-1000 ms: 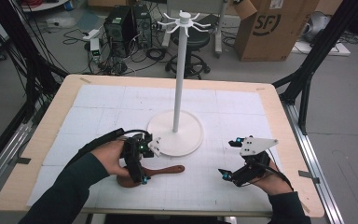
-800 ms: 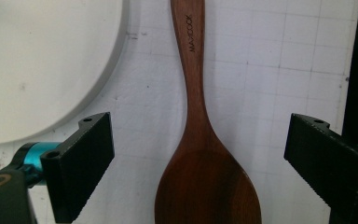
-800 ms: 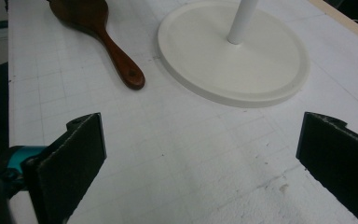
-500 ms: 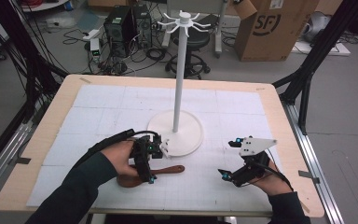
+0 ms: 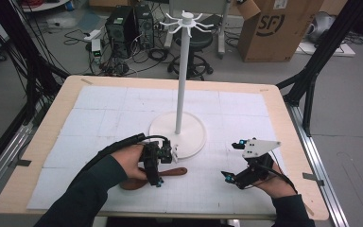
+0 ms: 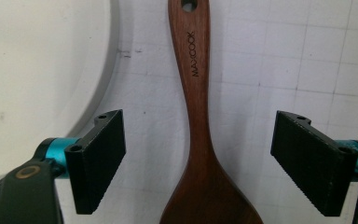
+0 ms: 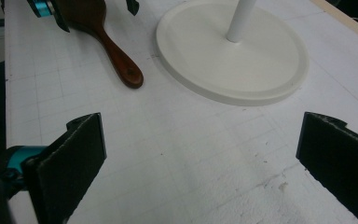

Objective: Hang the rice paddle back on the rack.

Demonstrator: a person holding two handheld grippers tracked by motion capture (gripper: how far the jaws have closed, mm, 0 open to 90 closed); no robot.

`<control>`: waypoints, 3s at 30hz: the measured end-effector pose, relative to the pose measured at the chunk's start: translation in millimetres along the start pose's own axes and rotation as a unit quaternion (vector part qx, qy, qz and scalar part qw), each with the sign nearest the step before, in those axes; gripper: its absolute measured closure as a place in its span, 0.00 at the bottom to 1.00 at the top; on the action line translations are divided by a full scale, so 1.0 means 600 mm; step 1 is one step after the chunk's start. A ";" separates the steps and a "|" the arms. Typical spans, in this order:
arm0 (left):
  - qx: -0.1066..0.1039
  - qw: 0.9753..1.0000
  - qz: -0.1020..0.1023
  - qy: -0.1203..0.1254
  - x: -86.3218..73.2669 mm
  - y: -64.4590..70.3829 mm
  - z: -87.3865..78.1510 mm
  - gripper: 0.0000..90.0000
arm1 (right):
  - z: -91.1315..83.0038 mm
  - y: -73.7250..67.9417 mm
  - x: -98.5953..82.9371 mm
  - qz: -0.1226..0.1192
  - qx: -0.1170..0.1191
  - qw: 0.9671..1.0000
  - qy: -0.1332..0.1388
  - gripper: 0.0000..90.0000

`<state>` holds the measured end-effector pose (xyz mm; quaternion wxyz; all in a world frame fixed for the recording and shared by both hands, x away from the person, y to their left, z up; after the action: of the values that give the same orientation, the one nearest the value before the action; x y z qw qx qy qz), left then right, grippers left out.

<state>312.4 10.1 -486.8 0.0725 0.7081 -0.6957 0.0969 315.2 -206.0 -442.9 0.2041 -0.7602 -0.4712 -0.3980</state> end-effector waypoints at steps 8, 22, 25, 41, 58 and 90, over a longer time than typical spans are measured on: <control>-0.019 1.000 -0.005 -0.018 0.002 0.001 0.016 0.34 | -0.002 0.002 -0.003 0.005 -0.004 1.000 -0.002 0.01; -0.003 0.998 -0.011 -0.069 -0.008 -0.001 0.028 0.56 | -0.002 0.005 -0.003 0.006 -0.006 1.000 0.000 0.01; -0.003 0.997 -0.011 -0.077 -0.010 -0.002 0.031 0.60 | -0.002 0.006 -0.004 0.004 -0.008 1.000 -0.001 0.01; -0.007 0.995 -0.012 -0.100 -0.015 0.003 0.037 0.76 | -0.001 0.001 -0.004 0.002 0.000 1.000 -0.002 0.01; -0.026 0.995 -0.015 -0.097 -0.015 0.004 0.038 0.83 | 0.001 -0.001 -0.005 -0.001 0.001 1.000 -0.005 0.01; -0.009 0.994 -0.019 -0.111 -0.013 0.006 0.038 0.85 | 0.003 -0.004 -0.006 -0.004 0.003 1.000 -0.009 0.01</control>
<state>309.3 12.4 -510.7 0.0032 0.7268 -0.6867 0.0096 312.8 -205.7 -446.9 0.2004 -0.7613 -0.4770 -0.3907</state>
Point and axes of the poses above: each handheld gripper's, and its own axes: z roughly forward along the jaws, x roughly out of its top, y roughly to its right, the point moved 10 cm from there along z, roughly forward along the jaws, and after that the axes turned 3 degrees about z, right-handed, at the moved point
